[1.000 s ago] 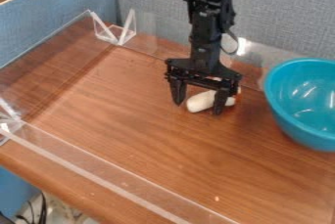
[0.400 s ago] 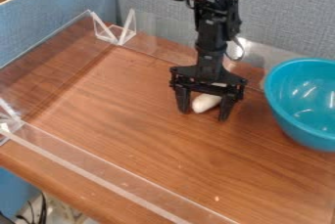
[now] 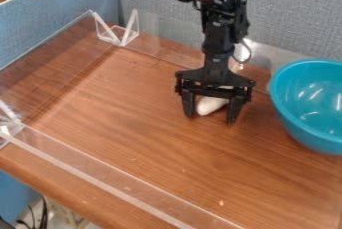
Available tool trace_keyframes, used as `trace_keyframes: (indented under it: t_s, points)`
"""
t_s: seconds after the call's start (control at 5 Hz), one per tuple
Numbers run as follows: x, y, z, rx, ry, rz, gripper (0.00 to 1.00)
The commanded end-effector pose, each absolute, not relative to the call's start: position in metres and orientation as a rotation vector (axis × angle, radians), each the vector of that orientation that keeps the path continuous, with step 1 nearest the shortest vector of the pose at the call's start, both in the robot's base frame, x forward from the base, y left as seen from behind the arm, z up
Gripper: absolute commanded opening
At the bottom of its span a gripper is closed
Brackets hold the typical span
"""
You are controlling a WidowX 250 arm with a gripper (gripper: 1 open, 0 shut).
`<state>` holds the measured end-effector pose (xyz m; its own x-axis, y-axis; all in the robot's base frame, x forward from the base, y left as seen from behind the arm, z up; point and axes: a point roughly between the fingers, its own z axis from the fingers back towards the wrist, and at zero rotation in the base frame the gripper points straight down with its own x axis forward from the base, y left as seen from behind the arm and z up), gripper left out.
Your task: Remove the mushroom from inside the blue bowl and put it on the table
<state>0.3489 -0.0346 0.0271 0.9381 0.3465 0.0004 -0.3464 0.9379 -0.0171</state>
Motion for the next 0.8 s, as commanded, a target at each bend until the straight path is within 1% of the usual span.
trace_keyframes:
  t_s: [0.0,0.6]
  points:
    - [0.365,-0.038,0.061,-0.037,-0.094,0.482,1.0]
    - [0.365,-0.027,0.067,-0.055,-0.111,0.662,1.0]
